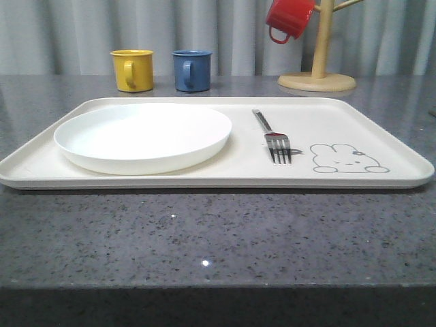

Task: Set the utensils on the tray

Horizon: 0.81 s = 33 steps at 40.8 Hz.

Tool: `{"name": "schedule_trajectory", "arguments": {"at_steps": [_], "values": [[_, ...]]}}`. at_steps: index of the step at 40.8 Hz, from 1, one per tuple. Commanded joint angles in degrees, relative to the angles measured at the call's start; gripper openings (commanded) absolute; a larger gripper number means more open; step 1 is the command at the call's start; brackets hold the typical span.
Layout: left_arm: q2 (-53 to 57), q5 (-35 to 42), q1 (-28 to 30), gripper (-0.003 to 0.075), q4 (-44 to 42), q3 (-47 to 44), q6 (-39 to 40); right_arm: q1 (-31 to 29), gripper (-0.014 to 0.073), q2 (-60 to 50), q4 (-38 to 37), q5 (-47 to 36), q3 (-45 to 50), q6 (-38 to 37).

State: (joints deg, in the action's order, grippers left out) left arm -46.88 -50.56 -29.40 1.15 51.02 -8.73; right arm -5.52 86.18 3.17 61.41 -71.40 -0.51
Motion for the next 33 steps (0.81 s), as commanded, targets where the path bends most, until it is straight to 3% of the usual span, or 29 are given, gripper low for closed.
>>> {"name": "schedule_trajectory", "arguments": {"at_steps": [1, 33], "values": [[0.2, 4.1, -0.4, 0.0338, 0.4, 1.6, 0.7, -0.3, 0.0246, -0.3, -0.2, -2.5, -1.2, 0.9], [0.2, 4.1, -0.4, 0.0338, 0.4, 1.6, 0.7, -0.3, 0.0244, 6.5, -1.0, -4.2, -1.3, 0.9]]}}
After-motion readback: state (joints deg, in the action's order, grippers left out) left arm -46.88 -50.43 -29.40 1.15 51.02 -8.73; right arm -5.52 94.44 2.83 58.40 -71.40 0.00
